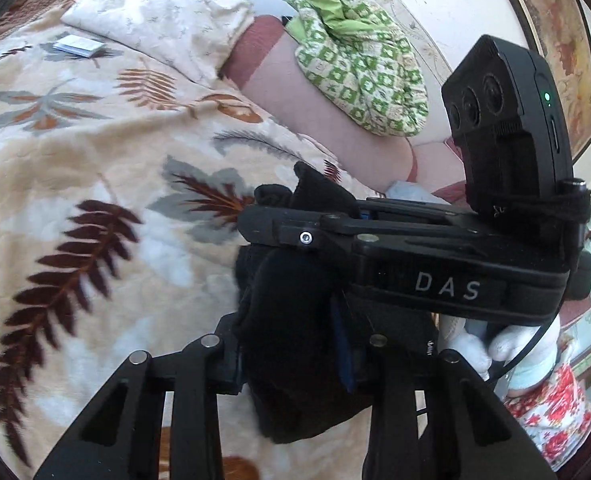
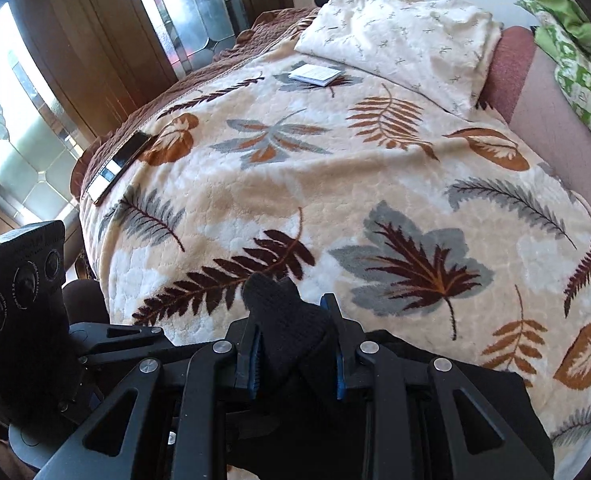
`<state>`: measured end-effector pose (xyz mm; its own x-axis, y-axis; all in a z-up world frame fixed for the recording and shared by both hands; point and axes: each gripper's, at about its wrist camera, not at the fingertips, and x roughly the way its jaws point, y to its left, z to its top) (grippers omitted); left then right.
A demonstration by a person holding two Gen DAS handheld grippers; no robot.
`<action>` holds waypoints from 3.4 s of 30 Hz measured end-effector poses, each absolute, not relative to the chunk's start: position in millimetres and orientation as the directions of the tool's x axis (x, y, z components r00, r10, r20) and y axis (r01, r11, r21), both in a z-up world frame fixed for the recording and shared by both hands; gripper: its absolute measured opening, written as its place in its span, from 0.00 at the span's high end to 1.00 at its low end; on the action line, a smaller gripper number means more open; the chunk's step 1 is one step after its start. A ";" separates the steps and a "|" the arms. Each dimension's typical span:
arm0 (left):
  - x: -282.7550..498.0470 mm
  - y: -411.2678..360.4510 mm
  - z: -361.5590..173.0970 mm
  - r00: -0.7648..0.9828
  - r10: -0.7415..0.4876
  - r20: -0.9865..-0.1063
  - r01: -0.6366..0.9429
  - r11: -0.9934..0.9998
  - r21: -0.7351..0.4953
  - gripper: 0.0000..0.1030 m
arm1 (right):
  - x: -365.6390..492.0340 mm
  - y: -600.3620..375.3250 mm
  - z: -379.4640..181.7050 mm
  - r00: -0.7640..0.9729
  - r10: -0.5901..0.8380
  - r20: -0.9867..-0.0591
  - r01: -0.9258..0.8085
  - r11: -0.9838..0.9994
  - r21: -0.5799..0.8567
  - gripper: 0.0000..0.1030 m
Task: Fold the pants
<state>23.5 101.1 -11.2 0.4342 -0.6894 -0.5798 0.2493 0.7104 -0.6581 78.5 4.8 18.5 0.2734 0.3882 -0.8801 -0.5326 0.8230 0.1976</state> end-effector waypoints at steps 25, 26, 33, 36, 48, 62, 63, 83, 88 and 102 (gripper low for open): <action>-1.2 18.5 -33.8 0.291 -0.647 -0.704 0.285 0.762 -0.582 0.45 | 2.8 -271.7 22.8 0.562 0.241 -0.791 0.018 0.953 0.304 0.51; 0.5 21.5 -37.5 0.291 -0.640 -0.711 0.271 0.768 -0.581 0.45 | 1.2 -258.3 24.4 0.559 0.281 -0.780 -0.006 0.942 0.335 0.51; -2.9 10.2 -65.8 0.241 -0.611 -0.754 0.262 0.789 -0.555 0.45 | -2.5 -205.0 -18.2 0.431 0.536 -0.726 -0.039 0.815 0.578 0.57; -7.7 5.3 -66.4 0.257 -0.594 -0.762 0.313 0.798 -0.516 0.44 | -11.2 -212.3 -50.2 0.389 0.429 -0.815 0.048 0.874 0.483 0.60; -11.5 1.1 -69.8 0.271 -0.597 -0.755 0.335 0.794 -0.507 0.42 | 19.1 -201.2 -45.8 0.397 0.397 -0.828 0.046 0.892 0.450 0.65; -29.8 -5.8 -71.0 0.336 -0.568 -0.752 0.385 0.811 -0.440 0.37 | 67.8 -124.5 -32.0 0.372 0.496 -0.784 -0.115 0.863 0.492 0.65; -30.4 -6.4 -71.1 0.337 -0.567 -0.752 0.386 0.811 -0.439 0.37 | 74.9 -121.5 -40.1 0.339 0.523 -0.782 -0.100 0.847 0.523 0.65; 1.7 -10.0 -18.9 0.282 -0.594 -0.753 0.516 0.756 -0.403 0.36 | -136.7 -372.1 0.7 0.592 0.097 -0.800 0.377 0.844 0.381 0.39; 20.8 -94.6 7.9 0.203 -0.635 -0.746 0.657 0.653 -0.377 0.34 | -158.9 -411.3 -33.1 0.585 0.135 -0.800 0.448 0.768 0.457 0.38; 42.6 -338.2 -30.2 -0.083 -0.539 -0.838 0.862 0.383 -0.332 0.34 | -127.3 -417.0 -67.5 0.547 0.324 -0.772 0.422 0.690 0.588 0.35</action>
<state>42.6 -338.2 -30.2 -0.0830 -0.5389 -0.8383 0.8622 0.3830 -0.3315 -127.3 -417.0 -67.5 0.5474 0.3235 -0.7718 0.4219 0.6898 0.5884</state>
